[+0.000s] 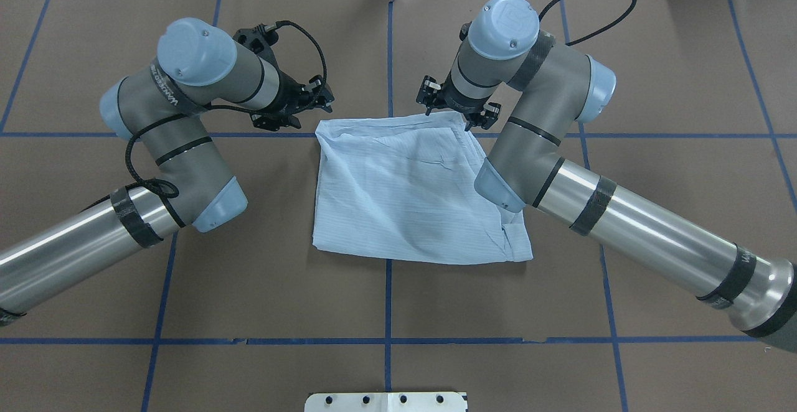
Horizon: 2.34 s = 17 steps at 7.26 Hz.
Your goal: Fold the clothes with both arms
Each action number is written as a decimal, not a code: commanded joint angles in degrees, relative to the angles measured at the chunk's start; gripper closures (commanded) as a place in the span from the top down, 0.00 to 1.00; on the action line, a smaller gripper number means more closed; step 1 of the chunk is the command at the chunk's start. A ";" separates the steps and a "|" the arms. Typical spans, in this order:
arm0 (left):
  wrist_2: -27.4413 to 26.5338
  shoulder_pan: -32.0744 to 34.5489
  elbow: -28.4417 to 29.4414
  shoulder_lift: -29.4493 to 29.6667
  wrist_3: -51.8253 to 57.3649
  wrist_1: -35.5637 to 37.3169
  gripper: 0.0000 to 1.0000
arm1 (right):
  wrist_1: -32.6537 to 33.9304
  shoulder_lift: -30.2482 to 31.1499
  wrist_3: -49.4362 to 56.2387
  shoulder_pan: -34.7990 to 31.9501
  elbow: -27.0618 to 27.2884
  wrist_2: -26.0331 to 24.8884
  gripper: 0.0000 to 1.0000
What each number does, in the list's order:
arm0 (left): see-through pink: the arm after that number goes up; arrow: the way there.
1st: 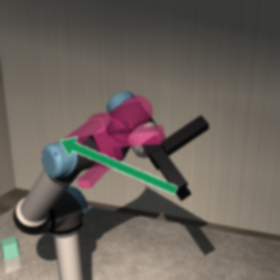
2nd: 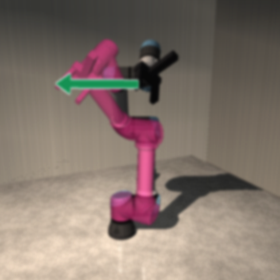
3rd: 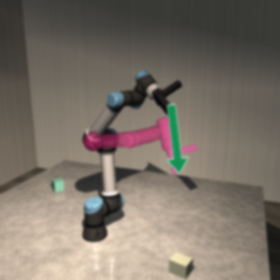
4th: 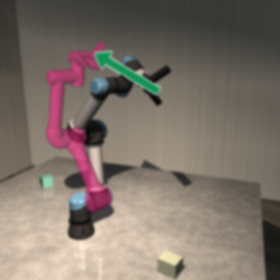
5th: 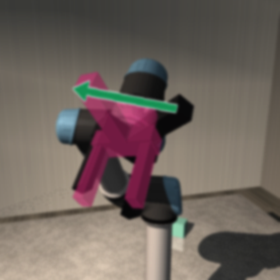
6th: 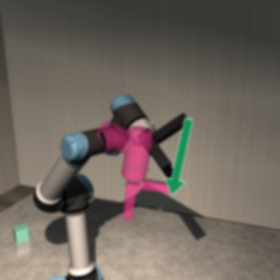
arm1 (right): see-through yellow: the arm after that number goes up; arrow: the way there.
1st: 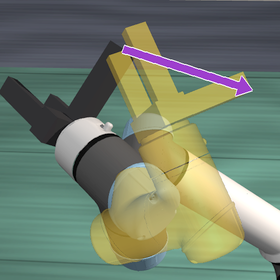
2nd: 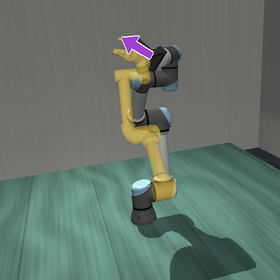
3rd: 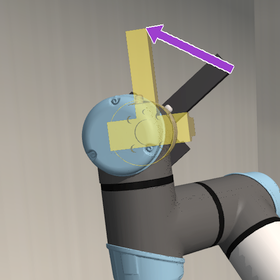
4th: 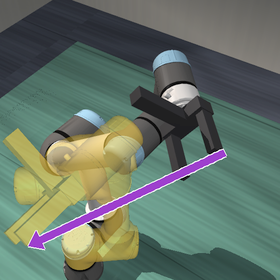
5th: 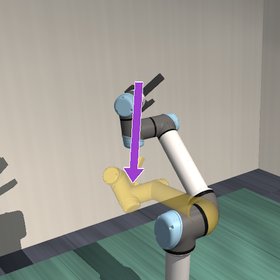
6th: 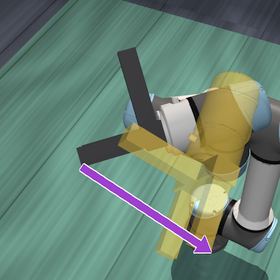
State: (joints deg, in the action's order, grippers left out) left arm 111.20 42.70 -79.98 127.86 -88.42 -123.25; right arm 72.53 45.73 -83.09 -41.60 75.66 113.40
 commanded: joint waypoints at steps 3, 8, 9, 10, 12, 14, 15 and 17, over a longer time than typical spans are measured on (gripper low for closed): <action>6.83 9.57 -3.39 -6.88 14.61 2.31 0.99 | 0.77 7.94 14.27 -8.55 5.97 3.32 1.00; 13.76 28.71 -14.40 -31.21 59.82 2.40 0.99 | 2.88 24.81 58.57 -29.56 6.95 16.39 1.00; 14.13 33.20 -14.42 -35.01 68.81 2.40 0.99 | 2.97 28.59 67.26 -33.34 6.69 19.72 1.00; 14.14 35.85 -14.16 -38.79 75.43 2.66 0.99 | 3.15 32.81 75.62 -37.12 6.95 20.63 1.00; 16.84 38.33 -13.63 -41.28 76.82 3.81 1.00 | 2.54 37.67 79.22 -39.35 6.26 22.73 1.00; 16.42 38.34 -13.10 -41.72 76.46 1.26 1.00 | 1.75 41.17 79.75 -43.71 6.16 22.39 1.00; 16.25 38.43 -12.75 -41.90 76.03 1.43 1.00 | -1.30 42.16 79.40 -43.74 6.16 22.13 1.00; 16.68 39.13 -14.67 -41.73 76.72 10.94 1.00 | 0.32 43.22 76.43 -44.88 8.00 22.65 1.00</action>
State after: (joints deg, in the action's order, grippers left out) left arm 127.72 81.50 -93.57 86.01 -12.12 -118.40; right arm 72.03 88.23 -4.56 -85.45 82.51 135.82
